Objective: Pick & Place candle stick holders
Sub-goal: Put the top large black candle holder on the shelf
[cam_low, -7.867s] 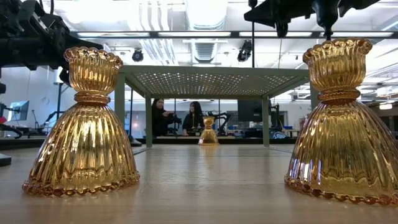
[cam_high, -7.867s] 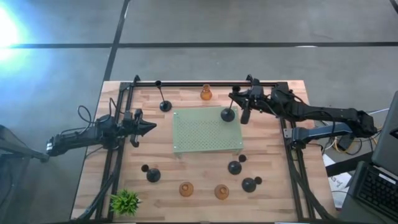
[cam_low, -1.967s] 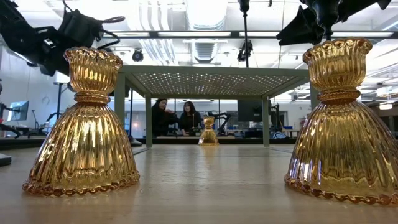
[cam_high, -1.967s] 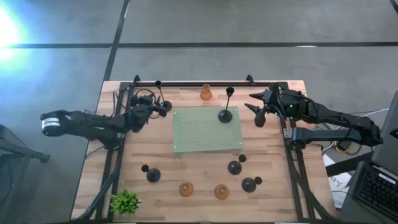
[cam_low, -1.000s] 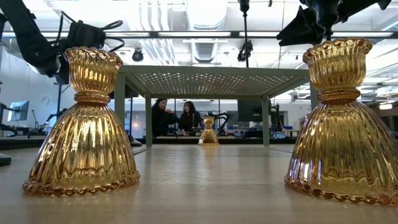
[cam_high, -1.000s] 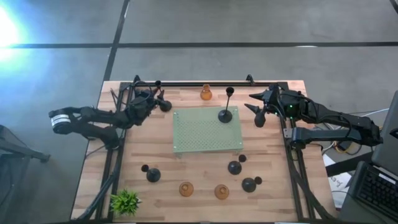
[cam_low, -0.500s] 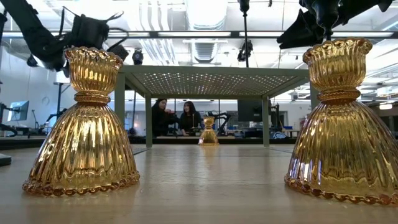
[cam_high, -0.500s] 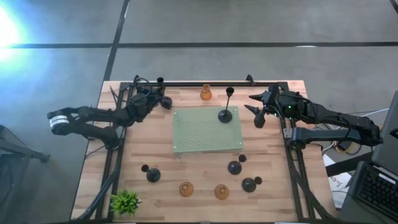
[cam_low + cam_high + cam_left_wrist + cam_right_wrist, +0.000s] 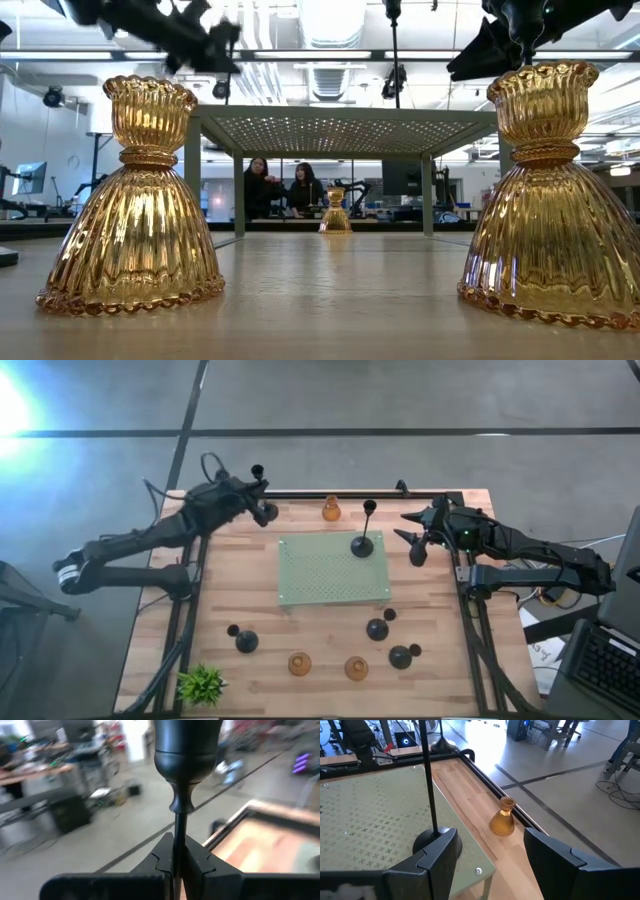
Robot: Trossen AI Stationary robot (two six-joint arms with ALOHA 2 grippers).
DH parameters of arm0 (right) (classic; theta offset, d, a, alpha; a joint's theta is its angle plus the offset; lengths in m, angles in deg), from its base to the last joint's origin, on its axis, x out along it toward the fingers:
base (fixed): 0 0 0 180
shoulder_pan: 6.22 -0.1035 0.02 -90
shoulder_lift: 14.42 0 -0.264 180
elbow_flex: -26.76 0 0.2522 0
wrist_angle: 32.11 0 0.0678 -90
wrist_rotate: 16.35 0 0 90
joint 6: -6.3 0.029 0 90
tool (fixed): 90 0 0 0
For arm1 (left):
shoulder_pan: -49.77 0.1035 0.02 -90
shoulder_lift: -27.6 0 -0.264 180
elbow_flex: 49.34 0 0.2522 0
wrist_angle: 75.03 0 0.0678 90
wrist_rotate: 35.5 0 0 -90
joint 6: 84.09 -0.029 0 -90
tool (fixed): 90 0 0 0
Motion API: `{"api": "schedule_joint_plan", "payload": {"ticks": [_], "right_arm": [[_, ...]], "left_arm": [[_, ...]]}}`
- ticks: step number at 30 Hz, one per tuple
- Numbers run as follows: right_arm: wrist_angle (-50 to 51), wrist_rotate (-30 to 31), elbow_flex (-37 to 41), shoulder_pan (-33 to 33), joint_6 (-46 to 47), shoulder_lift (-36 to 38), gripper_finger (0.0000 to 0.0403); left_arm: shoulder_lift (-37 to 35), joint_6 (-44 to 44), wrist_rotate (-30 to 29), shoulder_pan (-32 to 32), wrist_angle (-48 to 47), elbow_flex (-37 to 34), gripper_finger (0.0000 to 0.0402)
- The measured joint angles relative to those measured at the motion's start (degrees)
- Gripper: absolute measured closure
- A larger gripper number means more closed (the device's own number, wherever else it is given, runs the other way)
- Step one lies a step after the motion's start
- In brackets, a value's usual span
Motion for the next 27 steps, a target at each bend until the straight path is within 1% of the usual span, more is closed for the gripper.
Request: {"api": "schedule_joint_plan", "payload": {"ticks": [2,6,8,10,13,18,23,27], "right_arm": [[-0.06,0.0,0.0,0.0,0.05,0.14,0.0184],[-0.12,-0.02,0.0,0.0,0.18,0.13,0.0184],[-0.12,-0.02,0.0,0.0,0.22,0.13,0.0184],[-0.18,-0.02,0.0,0.0,0.25,0.13,0.0184],[-0.29,-0.02,0.0,0.0,0.42,0.13,0.0184],[-0.31,-0.01,0.0,0.0,0.42,0.13,0.0184],[-1.18,-0.02,-0.13,0.0,0.22,0.13,0.0184],[-1.25,-0.02,-0.13,0.0,0.21,0.13,0.0184]], "left_arm": [[-0.73,0.6,6.26,0.02,-0.04,1.67,0.0386],[-0.06,3.83,20.94,-0.38,1.44,3.31,0.0386],[1.26,4.86,26.36,-0.98,3.4,3.38,0.0386],[3.09,5.36,29.83,-1.86,5.65,3.2,0.0386],[5.86,5.72,33.19,-3.51,7.94,3.35,0.0386],[9.5,3.71,33.52,-4.86,8.7,6.58,0.0386],[15.28,3.86,37.7,-4.97,8.5,10.73,0.0386],[20.59,3.66,38.49,-4.96,8.59,14.03,0.0386]]}}
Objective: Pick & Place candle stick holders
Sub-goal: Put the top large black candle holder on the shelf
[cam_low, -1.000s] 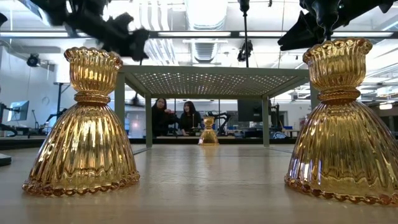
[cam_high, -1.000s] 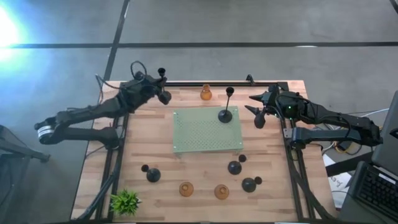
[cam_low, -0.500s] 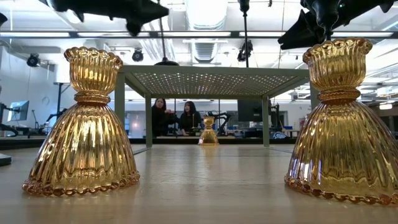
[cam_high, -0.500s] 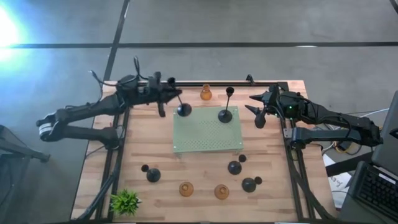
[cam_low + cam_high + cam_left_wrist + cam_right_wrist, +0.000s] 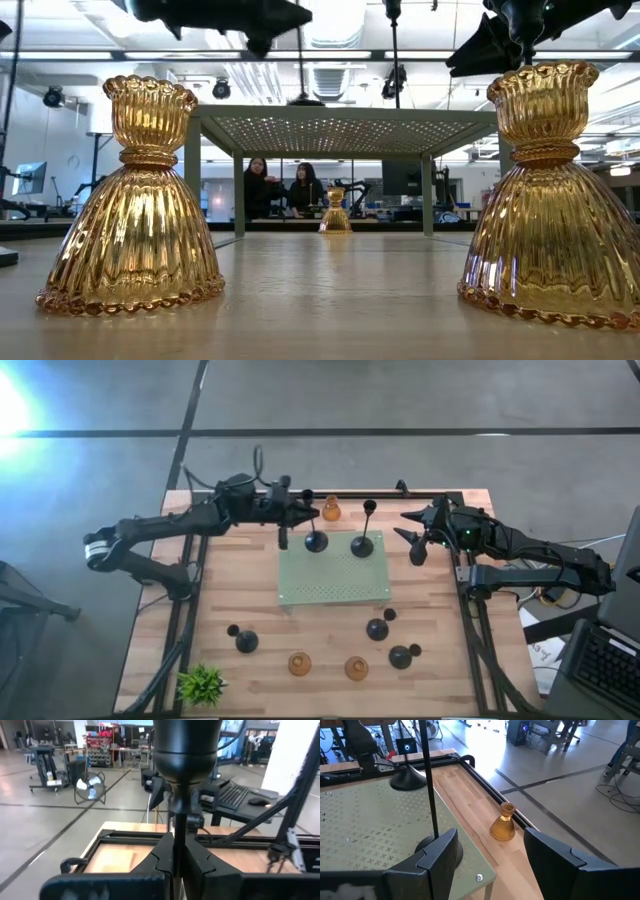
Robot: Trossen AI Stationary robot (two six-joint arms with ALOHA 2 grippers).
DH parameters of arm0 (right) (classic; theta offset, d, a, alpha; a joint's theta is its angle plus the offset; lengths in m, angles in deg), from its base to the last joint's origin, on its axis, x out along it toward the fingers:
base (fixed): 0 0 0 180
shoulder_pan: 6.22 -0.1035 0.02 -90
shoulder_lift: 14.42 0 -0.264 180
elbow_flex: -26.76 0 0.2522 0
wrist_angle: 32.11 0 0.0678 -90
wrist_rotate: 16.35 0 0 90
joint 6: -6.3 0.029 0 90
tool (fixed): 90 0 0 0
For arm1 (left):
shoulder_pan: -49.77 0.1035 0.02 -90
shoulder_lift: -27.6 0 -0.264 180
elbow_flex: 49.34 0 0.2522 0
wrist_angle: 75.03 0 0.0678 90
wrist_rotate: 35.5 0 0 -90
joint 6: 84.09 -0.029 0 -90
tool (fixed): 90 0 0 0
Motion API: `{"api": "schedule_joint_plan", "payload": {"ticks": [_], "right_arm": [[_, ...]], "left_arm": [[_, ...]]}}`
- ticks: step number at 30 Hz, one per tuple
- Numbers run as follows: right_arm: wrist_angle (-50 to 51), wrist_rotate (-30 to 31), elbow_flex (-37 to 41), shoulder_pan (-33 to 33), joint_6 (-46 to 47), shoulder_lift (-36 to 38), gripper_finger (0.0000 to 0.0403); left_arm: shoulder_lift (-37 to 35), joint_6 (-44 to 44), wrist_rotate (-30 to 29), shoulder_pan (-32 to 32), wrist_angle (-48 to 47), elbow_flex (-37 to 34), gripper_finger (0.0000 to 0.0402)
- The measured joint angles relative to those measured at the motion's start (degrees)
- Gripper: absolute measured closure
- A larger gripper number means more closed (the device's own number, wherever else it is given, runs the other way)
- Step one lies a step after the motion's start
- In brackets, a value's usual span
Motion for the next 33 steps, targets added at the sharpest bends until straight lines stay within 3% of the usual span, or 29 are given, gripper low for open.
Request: {"api": "schedule_joint_plan", "payload": {"ticks": [17,33], "right_arm": [[0.62,-0.01,0.0,0.0,-1.13,1.4,0.0184],[0.68,-0.03,0.0,0.0,-1.14,1.46,0.0184]], "left_arm": [[12.69,-1.39,2.37,-0.09,4.63,5.15,0.0386],[13.5,-1.57,2.3,-0.11,5.12,5.15,0.0372]]}}
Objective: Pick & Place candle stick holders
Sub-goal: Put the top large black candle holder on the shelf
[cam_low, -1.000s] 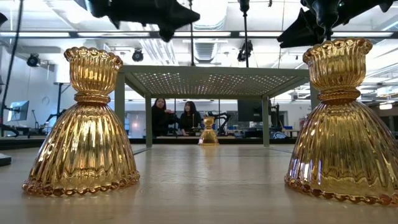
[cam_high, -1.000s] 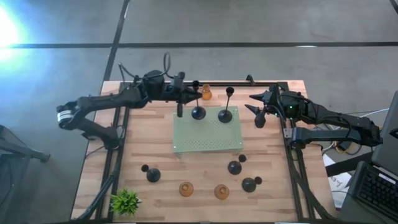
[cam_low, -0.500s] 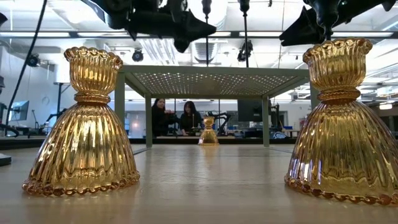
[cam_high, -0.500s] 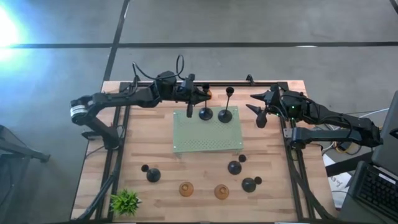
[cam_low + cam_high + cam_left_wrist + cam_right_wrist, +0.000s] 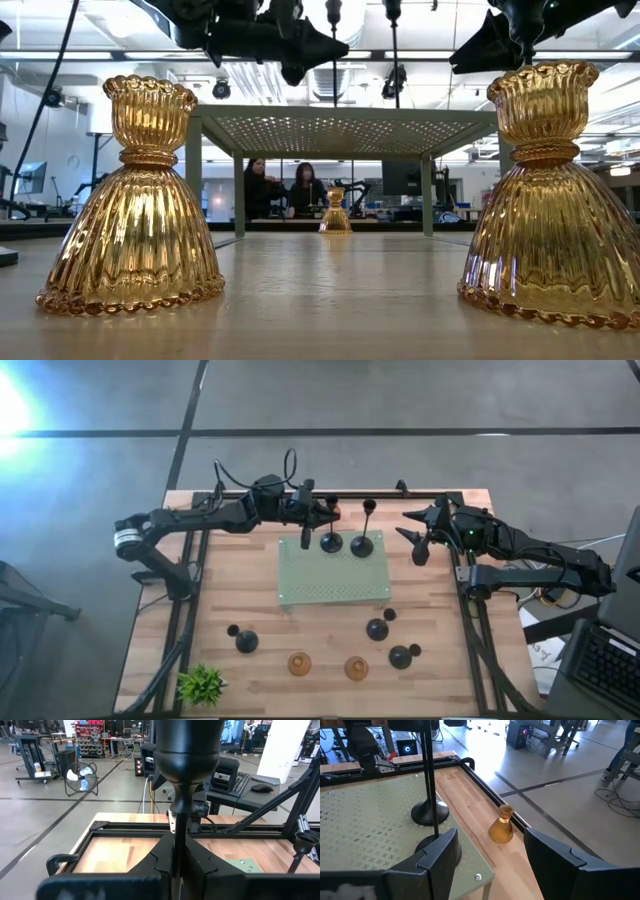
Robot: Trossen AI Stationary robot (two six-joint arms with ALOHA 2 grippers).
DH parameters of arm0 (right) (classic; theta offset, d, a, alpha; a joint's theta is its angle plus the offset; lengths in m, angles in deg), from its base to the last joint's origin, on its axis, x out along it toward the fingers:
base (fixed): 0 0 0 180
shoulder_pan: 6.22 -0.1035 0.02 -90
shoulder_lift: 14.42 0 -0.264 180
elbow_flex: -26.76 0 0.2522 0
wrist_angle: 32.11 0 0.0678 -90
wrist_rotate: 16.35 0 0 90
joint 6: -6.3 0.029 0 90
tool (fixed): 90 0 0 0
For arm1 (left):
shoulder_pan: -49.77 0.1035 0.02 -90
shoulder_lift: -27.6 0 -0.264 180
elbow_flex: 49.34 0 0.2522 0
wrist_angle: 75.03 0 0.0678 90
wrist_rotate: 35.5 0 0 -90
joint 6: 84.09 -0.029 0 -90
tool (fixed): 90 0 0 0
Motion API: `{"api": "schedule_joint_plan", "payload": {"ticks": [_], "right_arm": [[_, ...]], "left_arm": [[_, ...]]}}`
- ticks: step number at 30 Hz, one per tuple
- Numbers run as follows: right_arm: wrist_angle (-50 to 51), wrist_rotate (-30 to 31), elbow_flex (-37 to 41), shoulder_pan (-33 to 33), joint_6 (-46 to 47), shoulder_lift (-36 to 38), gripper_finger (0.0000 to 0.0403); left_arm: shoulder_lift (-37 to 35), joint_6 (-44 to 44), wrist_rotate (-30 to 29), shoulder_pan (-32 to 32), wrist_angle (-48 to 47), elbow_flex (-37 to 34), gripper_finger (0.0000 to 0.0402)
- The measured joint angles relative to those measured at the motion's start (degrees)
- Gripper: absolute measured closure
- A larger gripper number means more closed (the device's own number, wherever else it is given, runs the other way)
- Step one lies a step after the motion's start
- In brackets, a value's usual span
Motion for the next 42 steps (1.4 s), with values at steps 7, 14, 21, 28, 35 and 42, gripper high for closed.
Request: {"api": "schedule_joint_plan", "payload": {"ticks": [7,14,21,28,35,42], "right_arm": [[0.02,-0.02,0.04,0.0,0.03,0.0,0.0184],[0.02,-0.02,0.07,0.0,0.03,0.0,0.0184],[0.13,-0.04,0.07,-0.02,0.15,0.0,0.0184],[1.15,-0.07,0.11,-0.02,0.63,0.0,0.0184],[2.63,-0.07,0.11,-0.02,0.72,0.0,0.0184],[4.86,-0.09,0.11,-0.02,2.18,0.12,0.0184]], "left_arm": [[-0.23,1.36,-0.32,0.0,-0.9,-0.04,0.0314],[-4.64,0.1,-1.22,0.08,-6.82,-0.09,0.0289],[-12.79,-1.19,-5.6,0.21,-20.48,-0.09,0.0253],[-23.05,-1.13,-2.33,-0.95,-39.53,-0.09,0.0242],[-30.73,2.23,4.17,-6.44,-52.31,-0.09,0.0244],[-33.92,6.49,-2.28,-16.9,-54.39,-0.24,0.0243]]}}
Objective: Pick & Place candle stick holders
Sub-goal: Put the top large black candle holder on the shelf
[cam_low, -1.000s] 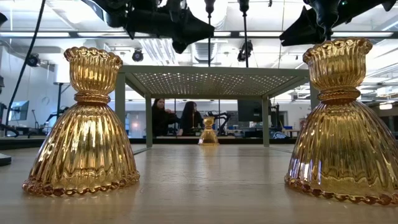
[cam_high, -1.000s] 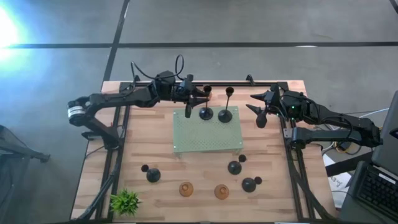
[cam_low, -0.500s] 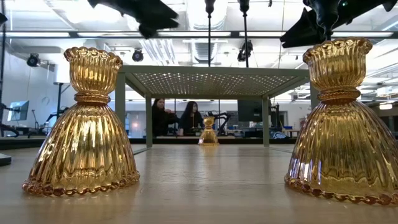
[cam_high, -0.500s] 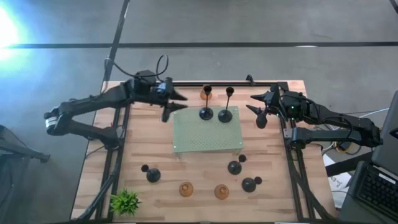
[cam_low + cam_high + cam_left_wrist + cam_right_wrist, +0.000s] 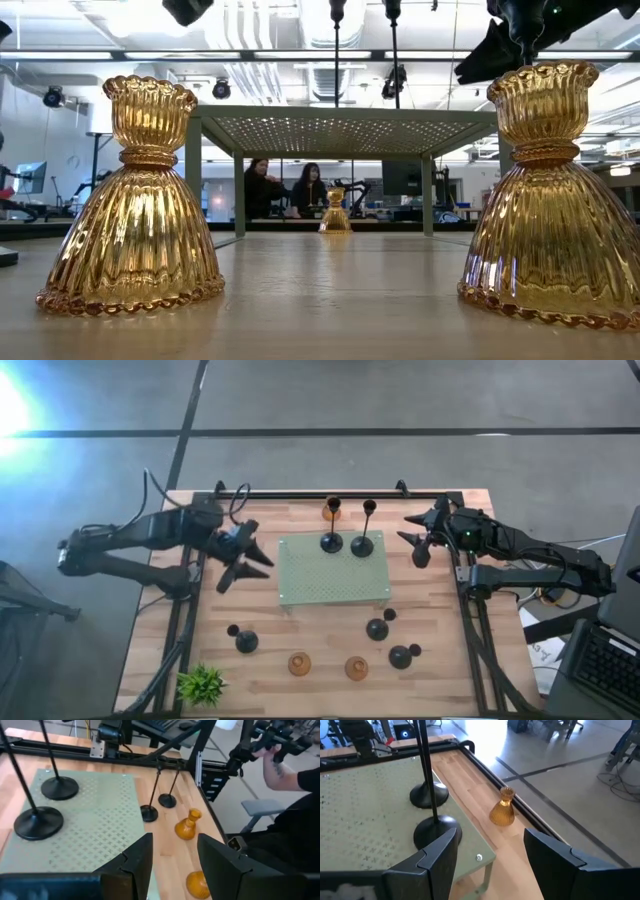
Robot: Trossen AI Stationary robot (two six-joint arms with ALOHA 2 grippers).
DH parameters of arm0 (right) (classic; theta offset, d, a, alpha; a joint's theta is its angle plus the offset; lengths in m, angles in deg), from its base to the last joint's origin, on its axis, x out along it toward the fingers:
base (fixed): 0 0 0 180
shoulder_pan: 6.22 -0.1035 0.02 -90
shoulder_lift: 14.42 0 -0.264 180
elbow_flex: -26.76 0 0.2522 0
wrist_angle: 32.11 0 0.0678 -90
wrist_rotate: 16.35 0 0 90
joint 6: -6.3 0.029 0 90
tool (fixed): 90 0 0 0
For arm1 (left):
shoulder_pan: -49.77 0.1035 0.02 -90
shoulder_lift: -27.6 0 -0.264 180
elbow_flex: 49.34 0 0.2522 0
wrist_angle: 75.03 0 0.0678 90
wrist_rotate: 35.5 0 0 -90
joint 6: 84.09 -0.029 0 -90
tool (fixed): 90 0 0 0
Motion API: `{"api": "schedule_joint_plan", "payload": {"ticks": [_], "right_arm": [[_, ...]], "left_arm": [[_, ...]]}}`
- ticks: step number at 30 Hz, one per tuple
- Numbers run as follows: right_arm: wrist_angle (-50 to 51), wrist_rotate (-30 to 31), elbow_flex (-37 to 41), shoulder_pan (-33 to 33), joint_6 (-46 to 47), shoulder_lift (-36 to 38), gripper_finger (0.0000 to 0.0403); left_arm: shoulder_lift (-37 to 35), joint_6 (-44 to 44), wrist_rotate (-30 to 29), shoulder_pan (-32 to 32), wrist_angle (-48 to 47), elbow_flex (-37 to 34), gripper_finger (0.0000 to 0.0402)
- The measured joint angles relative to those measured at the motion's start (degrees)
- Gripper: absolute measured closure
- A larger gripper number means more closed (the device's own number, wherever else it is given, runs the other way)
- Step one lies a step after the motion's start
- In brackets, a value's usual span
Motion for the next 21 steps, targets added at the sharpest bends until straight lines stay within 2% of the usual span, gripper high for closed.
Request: {"api": "schedule_joint_plan", "payload": {"ticks": [9,16,21], "right_arm": [[8.46,-0.41,-1.03,-0.01,3.55,4.47,0.0184],[13.06,-0.39,-1.01,-0.02,6.36,9.33,0.0184],[12.65,-0.4,0.01,-0.02,6.3,12.08,0.0184]], "left_arm": [[-0.19,0.84,-16.47,-11.7,-4.19,0.0,0.0243],[-0.23,4.08,-25.02,-14.46,-7.76,-0.48,0.0243],[-1.81,3.74,-29.5,-14.97,-5.58,-4.66,0.0244]]}}
